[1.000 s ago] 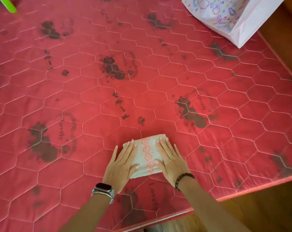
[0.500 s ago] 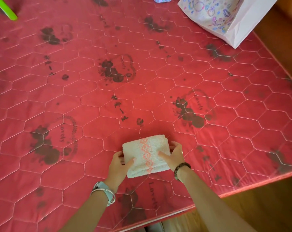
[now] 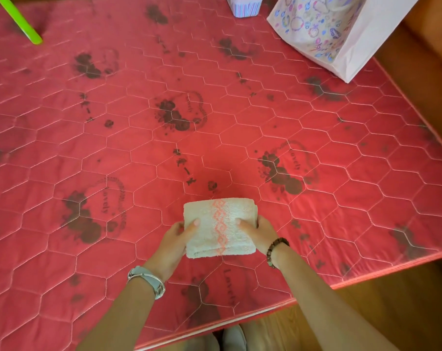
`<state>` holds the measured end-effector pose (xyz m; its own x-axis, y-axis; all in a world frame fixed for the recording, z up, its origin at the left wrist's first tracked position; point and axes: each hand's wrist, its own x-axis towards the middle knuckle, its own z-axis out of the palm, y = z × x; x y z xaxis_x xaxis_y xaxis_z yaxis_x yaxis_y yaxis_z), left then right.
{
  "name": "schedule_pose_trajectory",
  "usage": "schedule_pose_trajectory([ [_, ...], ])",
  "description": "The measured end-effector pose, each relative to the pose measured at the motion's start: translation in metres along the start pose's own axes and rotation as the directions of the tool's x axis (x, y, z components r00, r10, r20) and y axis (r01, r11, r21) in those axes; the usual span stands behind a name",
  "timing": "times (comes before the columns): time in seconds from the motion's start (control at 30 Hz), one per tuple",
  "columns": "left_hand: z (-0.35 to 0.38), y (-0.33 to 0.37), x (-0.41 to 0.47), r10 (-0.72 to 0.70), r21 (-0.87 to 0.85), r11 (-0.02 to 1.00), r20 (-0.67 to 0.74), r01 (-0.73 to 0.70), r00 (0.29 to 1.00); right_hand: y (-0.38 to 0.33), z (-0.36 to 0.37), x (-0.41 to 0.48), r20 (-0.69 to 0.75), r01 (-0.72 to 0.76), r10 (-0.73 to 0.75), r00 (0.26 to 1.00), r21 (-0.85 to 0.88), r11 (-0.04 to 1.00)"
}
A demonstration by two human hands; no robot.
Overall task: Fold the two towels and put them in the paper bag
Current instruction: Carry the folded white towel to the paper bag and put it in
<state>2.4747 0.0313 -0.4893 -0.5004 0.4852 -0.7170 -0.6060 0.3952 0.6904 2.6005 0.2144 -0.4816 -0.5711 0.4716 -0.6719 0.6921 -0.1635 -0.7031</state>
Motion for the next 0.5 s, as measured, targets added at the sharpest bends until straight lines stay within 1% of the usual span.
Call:
schedule_pose_trajectory([
  [0.17,-0.002,0.044,-0.045,0.073,-0.045,0.996,-0.028,-0.074,0.997,-0.052,-0.01,-0.04,0.024,0.078,-0.078,0.997,0.027,0.997],
  [0.3,-0.003,0.093,-0.089,0.153,-0.062,0.986,-0.075,-0.158,0.985,-0.107,-0.024,-0.081,0.042,0.181,-0.184,0.982,0.062,0.982],
  [0.5,0.001,0.163,-0.165,0.243,-0.108,0.963,-0.041,-0.247,0.969,-0.185,-0.046,-0.148,0.043,0.286,-0.287,0.957,0.023,0.958],
])
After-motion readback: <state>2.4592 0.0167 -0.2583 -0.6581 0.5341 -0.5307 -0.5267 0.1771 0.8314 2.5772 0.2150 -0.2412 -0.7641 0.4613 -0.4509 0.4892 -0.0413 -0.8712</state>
